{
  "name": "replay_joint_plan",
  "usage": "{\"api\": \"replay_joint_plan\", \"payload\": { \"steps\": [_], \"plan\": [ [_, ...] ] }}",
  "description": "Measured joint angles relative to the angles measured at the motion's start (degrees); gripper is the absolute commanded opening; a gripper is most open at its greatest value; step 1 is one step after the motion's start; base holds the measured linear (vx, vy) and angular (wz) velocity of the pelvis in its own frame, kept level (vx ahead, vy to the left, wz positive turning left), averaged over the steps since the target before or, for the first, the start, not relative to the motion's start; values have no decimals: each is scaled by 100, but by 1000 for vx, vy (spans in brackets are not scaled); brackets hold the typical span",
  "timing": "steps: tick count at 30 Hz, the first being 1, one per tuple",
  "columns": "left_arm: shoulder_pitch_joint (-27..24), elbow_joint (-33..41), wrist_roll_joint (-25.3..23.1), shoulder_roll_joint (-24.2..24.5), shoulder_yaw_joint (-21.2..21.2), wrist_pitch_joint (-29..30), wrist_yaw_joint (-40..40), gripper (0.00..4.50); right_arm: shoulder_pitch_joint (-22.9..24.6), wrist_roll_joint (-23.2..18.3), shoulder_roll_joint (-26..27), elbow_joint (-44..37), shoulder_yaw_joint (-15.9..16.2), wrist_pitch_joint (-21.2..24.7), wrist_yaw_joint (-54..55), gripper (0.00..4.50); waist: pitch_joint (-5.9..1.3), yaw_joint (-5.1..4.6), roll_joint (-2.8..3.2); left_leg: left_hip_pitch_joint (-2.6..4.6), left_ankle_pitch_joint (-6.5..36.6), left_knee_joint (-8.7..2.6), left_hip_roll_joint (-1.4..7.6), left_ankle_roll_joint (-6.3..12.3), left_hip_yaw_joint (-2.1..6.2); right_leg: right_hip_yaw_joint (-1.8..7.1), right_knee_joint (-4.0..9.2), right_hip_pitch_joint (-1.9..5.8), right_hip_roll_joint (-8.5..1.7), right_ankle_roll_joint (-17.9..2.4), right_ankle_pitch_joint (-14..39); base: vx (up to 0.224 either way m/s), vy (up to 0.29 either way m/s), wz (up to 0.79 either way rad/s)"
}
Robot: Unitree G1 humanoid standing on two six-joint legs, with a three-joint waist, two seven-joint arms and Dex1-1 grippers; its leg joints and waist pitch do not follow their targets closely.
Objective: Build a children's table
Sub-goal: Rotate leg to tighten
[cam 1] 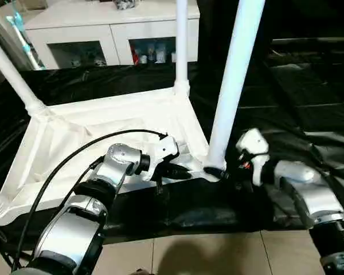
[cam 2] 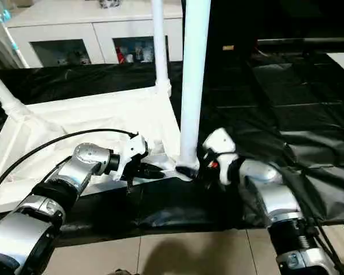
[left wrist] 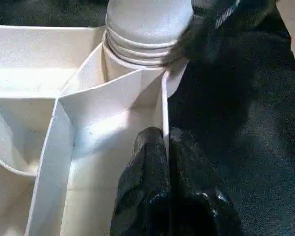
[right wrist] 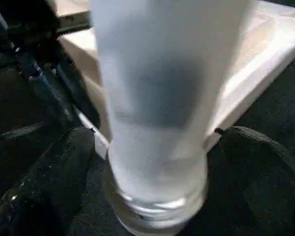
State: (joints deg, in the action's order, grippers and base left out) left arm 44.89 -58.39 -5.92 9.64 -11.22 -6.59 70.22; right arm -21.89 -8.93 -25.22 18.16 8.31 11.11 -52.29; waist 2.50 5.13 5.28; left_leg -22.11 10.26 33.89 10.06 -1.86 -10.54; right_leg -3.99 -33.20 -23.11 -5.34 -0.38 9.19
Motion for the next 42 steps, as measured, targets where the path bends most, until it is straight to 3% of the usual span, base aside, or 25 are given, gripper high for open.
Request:
{"api": "replay_joint_plan", "payload": {
  "steps": [11, 16, 18, 26, 32, 35, 42],
  "plan": [
    [-42, 106, 0, 15, -4, 54, 18, 0, 0, 56, -1, 0, 22, 0, -1, 330, 1, -1, -1, -1, 0, 0, 0, 0, 0, 0, 0, 0, 0, 6, 4, 0, 0, 0],
    [-59, 143, -1, 18, -5, 75, 19, 0, 0, 56, 0, 0, 45, -8, -39, 309, 1, -2, -2, -1, 0, 0, 0, 0, 0, 0, 0, 0, 0, 7, 4, 0, 0, 0],
    [-75, 173, -1, 26, -7, 86, 19, 0, 0, 56, 0, 0, 46, -14, -45, 281, 1, -3, -2, -2, 0, 0, 0, 0, 0, 0, 0, 0, 0, 7, 5, 0, 0, 0],
    [-121, 237, 0, 53, 4, 132, -39, 0, -16, 131, 173, 78, 54, -48, 202, 264, 1, -23, -3, 1, 0, 0, 1, 0, 0, 0, -2, 0, 1, 8, 5, 0, 0, 0],
    [102, -37, -149, -183, 17, 260, -1041, 0, -301, 420, 751, 499, -119, 94, 1424, 263, 0, -160, -18, 8, 17, 5, -5, -28, 0, 7, 3, 9, -1, 8, 5, 0, 0, 0],
    [289, -276, -176, -401, 44, 414, -1624, 0, -431, 497, 1091, 674, -237, 236, 2093, 263, 1, -185, -18, 10, 17, 5, -8, -29, 0, 10, 5, 12, -2, 10, 6, 0, 0, 0],
    [846, -990, -189, -1145, 252, 832, -3546, 0, -1274, 874, 2005, 1813, -657, 315, 4628, 263, 2, -262, -18, 5, 14, 5, -12, -32, 2, 11, 8, 9, -3, 9, 1, 0, 0, 0]
  ]
}}
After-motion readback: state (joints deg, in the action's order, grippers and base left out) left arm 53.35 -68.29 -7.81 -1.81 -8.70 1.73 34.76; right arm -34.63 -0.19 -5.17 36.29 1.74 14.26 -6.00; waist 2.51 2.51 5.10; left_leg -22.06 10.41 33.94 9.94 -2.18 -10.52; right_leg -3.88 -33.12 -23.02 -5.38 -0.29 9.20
